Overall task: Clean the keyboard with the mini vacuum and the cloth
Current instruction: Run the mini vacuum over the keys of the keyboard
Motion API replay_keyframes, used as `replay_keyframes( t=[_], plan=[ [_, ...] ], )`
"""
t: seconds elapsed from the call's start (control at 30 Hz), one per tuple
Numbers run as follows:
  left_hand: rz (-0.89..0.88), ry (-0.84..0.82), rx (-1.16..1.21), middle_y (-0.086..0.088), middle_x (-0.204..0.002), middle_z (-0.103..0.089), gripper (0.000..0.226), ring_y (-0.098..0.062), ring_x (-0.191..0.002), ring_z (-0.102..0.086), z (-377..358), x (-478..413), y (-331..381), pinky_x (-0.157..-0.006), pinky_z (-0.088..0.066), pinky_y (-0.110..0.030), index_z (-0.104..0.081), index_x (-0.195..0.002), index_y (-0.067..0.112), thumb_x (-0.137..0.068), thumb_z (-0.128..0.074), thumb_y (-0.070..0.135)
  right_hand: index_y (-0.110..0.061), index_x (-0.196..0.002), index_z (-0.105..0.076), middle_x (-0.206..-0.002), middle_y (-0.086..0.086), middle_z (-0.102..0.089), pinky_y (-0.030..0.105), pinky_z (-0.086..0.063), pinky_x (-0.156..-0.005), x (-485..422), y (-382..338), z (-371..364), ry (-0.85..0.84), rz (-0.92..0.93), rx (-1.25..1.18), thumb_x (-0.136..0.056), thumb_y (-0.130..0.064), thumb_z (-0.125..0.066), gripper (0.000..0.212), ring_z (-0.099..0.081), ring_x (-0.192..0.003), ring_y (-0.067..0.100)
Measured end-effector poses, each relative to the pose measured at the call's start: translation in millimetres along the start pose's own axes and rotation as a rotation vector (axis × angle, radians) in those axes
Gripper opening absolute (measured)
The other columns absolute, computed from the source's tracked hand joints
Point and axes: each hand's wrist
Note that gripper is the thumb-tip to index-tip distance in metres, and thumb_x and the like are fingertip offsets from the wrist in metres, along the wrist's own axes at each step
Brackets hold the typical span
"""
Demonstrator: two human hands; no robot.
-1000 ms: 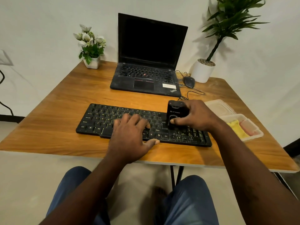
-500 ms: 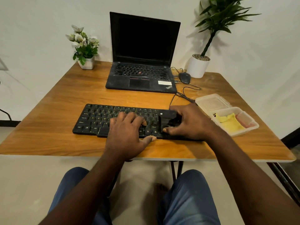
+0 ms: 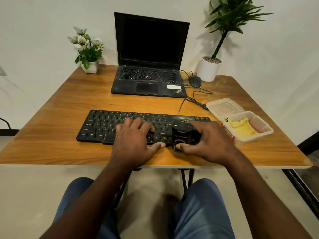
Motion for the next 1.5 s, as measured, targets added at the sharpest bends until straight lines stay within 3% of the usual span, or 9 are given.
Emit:
replay_keyframes(
  t=[0.17, 0.27, 0.37, 0.5, 0.77, 0.9, 1.07, 1.27, 1.5],
  plan=[
    [-0.004, -0.006, -0.008, 0.01, -0.123, -0.052, 0.062, -0.017, -0.119, -0.042, 0, 0, 2, -0.101, -0.036, -0.043, -0.056, -0.121, 0.039, -0.078, -0.054, 0.084, -0.028, -0.118, -0.071, -0.093, -0.026, -0.065, 0.005, -0.049, -0.069, 10, 10, -13, 0.362, -0.071, 0.022, -0.076, -0.032, -0.089, 0.046, -0.064, -0.087, -0.013],
    [-0.001, -0.01, -0.009, 0.011, -0.123, -0.052, 0.062, -0.017, -0.119, -0.042, 0, -1, 1, -0.1, -0.036, -0.043, -0.056, -0.121, 0.04, -0.077, -0.055, 0.083, -0.024, -0.114, -0.072, -0.095, -0.016, -0.072, 0.012, -0.056, -0.07, 11, 2, -35, 0.449, -0.069, -0.031, -0.078, -0.033, -0.088, 0.041, -0.068, -0.086, -0.008],
    [-0.017, 0.003, 0.012, 0.008, -0.121, -0.054, 0.063, -0.018, -0.115, -0.043, 0, -1, -1, -0.097, -0.037, -0.044, -0.058, -0.123, 0.034, -0.076, -0.057, 0.077, -0.02, -0.109, -0.073, -0.095, -0.008, -0.072, 0.027, -0.057, -0.071, 3, -15, -59, 0.452, 0.031, 0.022, -0.078, -0.033, -0.086, 0.036, -0.066, -0.084, 0.008],
    [-0.02, -0.001, 0.007, 0.004, -0.12, -0.056, 0.07, -0.02, -0.112, -0.043, 0, -1, -2, -0.094, -0.037, -0.044, -0.058, -0.126, 0.029, -0.072, -0.052, 0.073, -0.018, -0.096, -0.067, -0.09, -0.005, -0.064, 0.028, -0.047, -0.07, -1, -24, -68, 0.379, 0.121, 0.15, -0.071, -0.03, -0.081, 0.031, -0.057, -0.082, 0.015],
    [-0.025, 0.012, 0.012, 0.009, -0.119, -0.055, 0.062, -0.018, -0.115, -0.045, -4, -1, -3, -0.096, -0.037, -0.044, -0.059, -0.119, 0.038, -0.075, -0.058, 0.082, -0.02, -0.107, -0.073, -0.093, -0.007, -0.072, 0.028, -0.059, -0.068, 29, 10, -37, 0.495, -0.121, 0.037, -0.076, -0.033, -0.087, 0.037, -0.068, -0.083, 0.009],
    [-0.023, 0.03, 0.022, 0.009, -0.117, -0.056, 0.062, -0.019, -0.113, -0.045, -3, 0, -3, -0.094, -0.038, -0.044, -0.06, -0.117, 0.037, -0.074, -0.059, 0.082, -0.025, -0.115, -0.074, -0.097, -0.017, -0.071, 0.016, -0.057, -0.073, 14, -5, -42, 0.414, -0.08, -0.041, -0.078, -0.032, -0.088, 0.04, -0.068, -0.088, -0.004],
    [-0.031, 0.033, 0.024, 0.007, -0.119, -0.057, 0.062, -0.02, -0.115, -0.046, -3, 0, -3, -0.094, -0.037, -0.044, -0.061, -0.118, 0.035, -0.075, -0.062, 0.08, -0.026, -0.126, -0.071, -0.106, -0.012, -0.072, 0.024, -0.058, -0.077, -14, -12, -26, 0.24, -0.068, 0.036, -0.081, -0.035, -0.086, 0.048, -0.067, -0.095, 0.006],
    [-0.036, 0.029, 0.016, 0.007, -0.121, -0.055, 0.064, -0.02, -0.115, -0.044, -3, 0, -5, -0.093, -0.036, -0.044, -0.06, -0.119, 0.036, -0.075, -0.056, 0.082, -0.029, -0.126, -0.072, -0.104, -0.012, -0.075, 0.026, -0.059, -0.076, -39, -19, 6, -0.113, -0.079, 0.156, -0.077, -0.038, -0.087, 0.053, -0.067, -0.091, 0.001],
    [-0.038, 0.027, 0.035, 0.007, -0.122, -0.055, 0.063, -0.019, -0.116, -0.043, -3, 0, -5, -0.094, -0.035, -0.043, -0.059, -0.12, 0.035, -0.077, -0.058, 0.08, -0.029, -0.126, -0.072, -0.105, -0.01, -0.076, 0.03, -0.06, -0.079, -48, -17, 2, -0.073, -0.045, 0.163, -0.076, -0.038, -0.086, 0.053, -0.068, -0.093, 0.004]
  ],
)
Point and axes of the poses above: each hand's wrist, its own x-axis away from the middle knuckle, its own z-axis out of the back of the hand, y = z × x
